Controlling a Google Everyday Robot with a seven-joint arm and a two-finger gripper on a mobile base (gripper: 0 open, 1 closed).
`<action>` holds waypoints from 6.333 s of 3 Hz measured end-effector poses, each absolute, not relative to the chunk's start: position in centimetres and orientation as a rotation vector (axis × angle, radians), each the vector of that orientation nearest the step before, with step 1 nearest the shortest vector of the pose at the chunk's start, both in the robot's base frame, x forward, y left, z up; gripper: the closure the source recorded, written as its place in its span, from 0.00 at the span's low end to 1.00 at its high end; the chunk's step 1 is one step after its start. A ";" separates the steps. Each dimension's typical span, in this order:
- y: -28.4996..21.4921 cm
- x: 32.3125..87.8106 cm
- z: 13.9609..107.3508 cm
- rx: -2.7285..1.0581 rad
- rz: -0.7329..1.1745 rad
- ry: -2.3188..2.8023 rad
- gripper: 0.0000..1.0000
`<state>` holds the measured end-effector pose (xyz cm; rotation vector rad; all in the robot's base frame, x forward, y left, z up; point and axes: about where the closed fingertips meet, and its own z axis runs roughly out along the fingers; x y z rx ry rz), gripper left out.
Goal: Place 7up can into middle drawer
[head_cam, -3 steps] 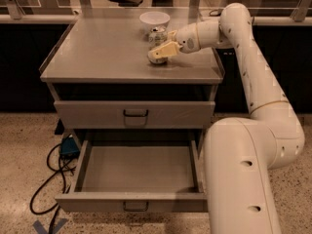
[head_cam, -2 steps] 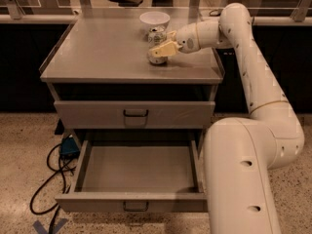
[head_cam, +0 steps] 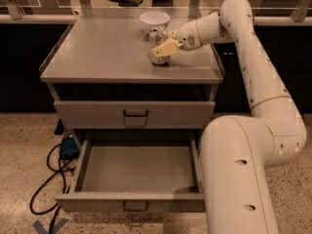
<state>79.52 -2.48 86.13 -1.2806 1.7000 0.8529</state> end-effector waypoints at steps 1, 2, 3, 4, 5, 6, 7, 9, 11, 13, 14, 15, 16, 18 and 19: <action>-5.8 77.1 88.0 -1.329 0.775 1.769 1.00; -11.6 73.3 92.9 -1.282 0.636 1.764 1.00; -13.5 70.6 96.1 -1.239 0.606 1.740 1.00; -13.4 70.7 96.0 -1.237 0.608 1.741 1.00; -13.9 68.0 95.0 -1.270 0.626 1.789 1.00; -15.2 62.3 97.4 -1.259 0.607 1.792 1.00; -15.3 53.5 99.7 -1.242 0.615 1.806 1.00; -17.3 51.1 97.1 -1.210 0.621 1.882 1.00; -12.9 45.8 94.5 -1.209 0.626 1.794 1.00; -6.3 41.8 93.9 -1.077 0.597 1.653 1.00; -5.7 41.4 93.0 -1.089 0.593 1.665 1.00; -2.1 40.8 89.4 -1.088 0.664 1.631 1.00; 7.2 38.2 84.2 -1.140 0.812 1.556 1.00; 19.8 29.2 75.3 -1.313 1.056 1.557 1.00; 19.5 29.8 74.6 -1.289 1.034 1.556 1.00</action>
Offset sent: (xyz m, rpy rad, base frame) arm -0.2800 -0.0729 -0.0136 -0.2212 0.1120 -0.0929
